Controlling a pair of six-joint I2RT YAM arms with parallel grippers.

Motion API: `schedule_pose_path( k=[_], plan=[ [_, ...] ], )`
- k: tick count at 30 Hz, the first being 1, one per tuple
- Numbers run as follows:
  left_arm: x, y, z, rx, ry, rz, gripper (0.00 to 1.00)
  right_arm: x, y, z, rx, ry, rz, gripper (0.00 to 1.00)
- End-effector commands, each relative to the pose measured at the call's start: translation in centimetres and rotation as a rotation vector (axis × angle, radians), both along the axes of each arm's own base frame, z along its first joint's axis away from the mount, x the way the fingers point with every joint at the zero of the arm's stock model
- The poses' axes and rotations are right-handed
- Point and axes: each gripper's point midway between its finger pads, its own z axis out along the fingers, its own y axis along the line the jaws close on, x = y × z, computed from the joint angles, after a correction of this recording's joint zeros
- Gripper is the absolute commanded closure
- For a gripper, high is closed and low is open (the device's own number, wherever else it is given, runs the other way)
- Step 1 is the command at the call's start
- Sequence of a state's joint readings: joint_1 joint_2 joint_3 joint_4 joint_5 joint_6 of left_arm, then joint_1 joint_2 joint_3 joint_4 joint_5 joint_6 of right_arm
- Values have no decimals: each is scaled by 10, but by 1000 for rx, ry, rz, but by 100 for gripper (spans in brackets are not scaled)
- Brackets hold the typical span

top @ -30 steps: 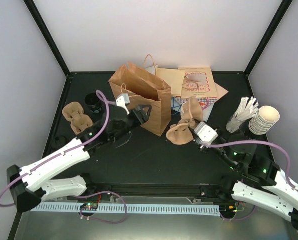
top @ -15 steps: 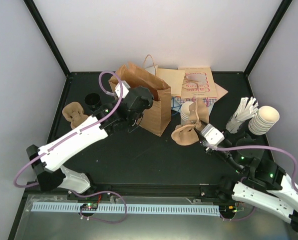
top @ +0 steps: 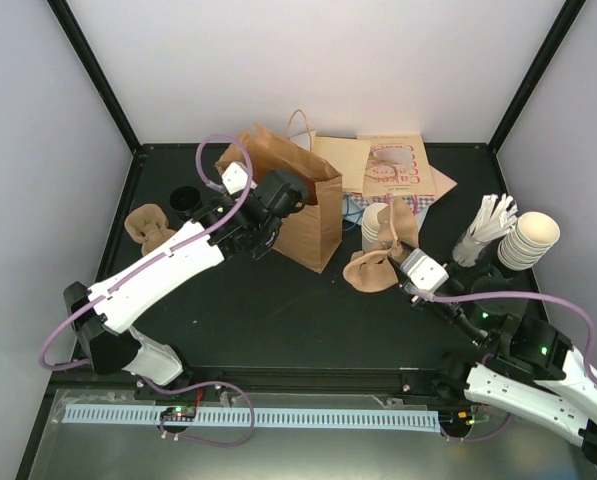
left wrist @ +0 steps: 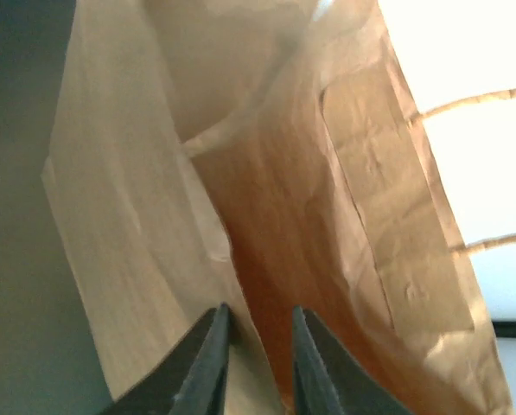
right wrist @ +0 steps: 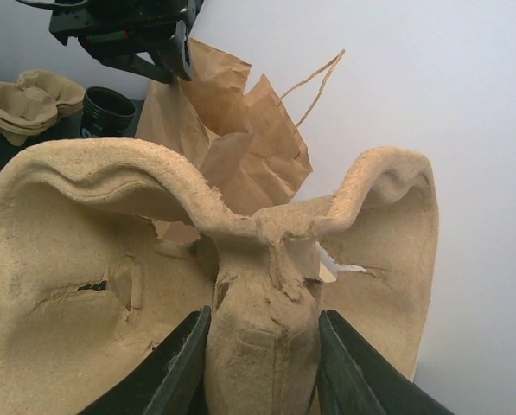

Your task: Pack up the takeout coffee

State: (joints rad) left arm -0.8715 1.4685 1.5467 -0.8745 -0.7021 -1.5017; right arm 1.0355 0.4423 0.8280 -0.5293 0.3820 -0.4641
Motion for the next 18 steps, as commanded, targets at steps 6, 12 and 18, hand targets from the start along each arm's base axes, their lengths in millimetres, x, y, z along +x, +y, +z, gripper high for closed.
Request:
schedule_pose_path(
  k=[6, 12, 18],
  plan=[
    [-13, 19, 19, 161, -67, -145, 98, -19, 19, 45, -6, 8, 163, 64],
    [-36, 24, 43, 336, -160, -395, 98, -25, 39, 77, 49, 68, 239, 64],
    [-69, 33, 69, 540, -297, -652, 99, -24, 64, 99, 77, 174, 291, 63]
  ],
)
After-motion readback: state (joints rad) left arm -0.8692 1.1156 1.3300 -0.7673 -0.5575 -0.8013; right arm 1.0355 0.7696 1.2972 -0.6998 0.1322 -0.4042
